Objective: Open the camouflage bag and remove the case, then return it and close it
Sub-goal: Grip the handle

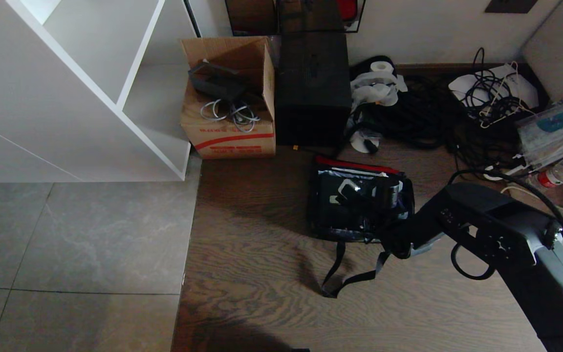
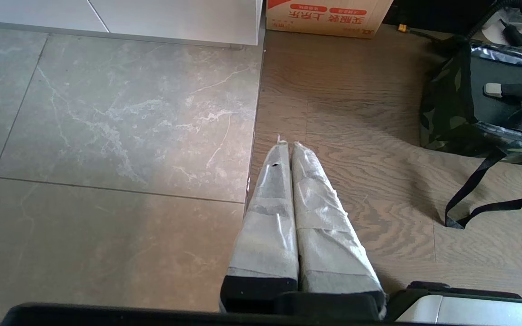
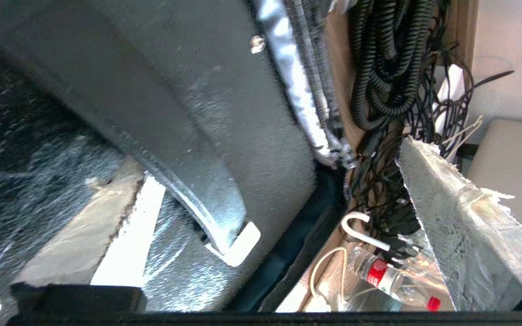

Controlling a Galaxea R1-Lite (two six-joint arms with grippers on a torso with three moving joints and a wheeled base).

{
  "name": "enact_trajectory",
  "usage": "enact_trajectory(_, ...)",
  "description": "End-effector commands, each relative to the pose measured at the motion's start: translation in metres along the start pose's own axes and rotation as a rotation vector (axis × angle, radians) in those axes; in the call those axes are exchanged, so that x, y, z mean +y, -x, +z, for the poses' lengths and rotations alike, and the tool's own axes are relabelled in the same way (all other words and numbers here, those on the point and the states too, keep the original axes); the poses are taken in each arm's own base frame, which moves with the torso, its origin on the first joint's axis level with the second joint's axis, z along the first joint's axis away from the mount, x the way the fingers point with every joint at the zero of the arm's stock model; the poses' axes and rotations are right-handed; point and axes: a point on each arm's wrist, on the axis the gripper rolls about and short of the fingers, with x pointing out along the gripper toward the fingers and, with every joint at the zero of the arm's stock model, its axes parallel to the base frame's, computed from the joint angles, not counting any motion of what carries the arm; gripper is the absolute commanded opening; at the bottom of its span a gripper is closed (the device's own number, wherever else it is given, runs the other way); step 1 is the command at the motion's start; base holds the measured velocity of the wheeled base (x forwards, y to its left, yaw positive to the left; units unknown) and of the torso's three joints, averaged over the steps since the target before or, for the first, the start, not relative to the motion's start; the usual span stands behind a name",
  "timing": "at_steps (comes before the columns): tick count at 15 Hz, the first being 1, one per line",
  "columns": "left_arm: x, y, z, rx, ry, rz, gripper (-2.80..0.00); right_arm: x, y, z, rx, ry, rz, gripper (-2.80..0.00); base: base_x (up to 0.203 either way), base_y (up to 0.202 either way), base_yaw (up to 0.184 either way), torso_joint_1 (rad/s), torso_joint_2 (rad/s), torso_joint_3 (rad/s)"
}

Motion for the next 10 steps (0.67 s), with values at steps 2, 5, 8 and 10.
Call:
enact_trajectory(2,0.0,-0.001,-0.003,0.01,0.001,0.002,-2.8,0.014,-0.001,-0.004,0.007,0.022,0.025,-2.8,0.0,0.0,0.0,0.0,0.0,0.0)
enact_trajectory(5,0.0,-0.001,-0.003,0.01,0.0,0.002,-2.8,0.018,0.003,0.007,-0.019,0.013,0.018,-2.8,0.0,0.0,0.0,0.0,0.0,0.0)
enact_trajectory(8,0.0,-0.001,-0.003,0.01,0.001,0.002,-2.8,0.024,0.003,0.006,-0.021,0.017,0.028,-2.8,0.0,0.0,0.0,0.0,0.0,0.0)
enact_trajectory(10,0.0,-0.001,-0.003,0.01,-0.001,0.002,-2.8,0.025,0.003,0.007,-0.023,0.018,0.027,-2.8,0.0,0.0,0.0,0.0,0.0,0.0)
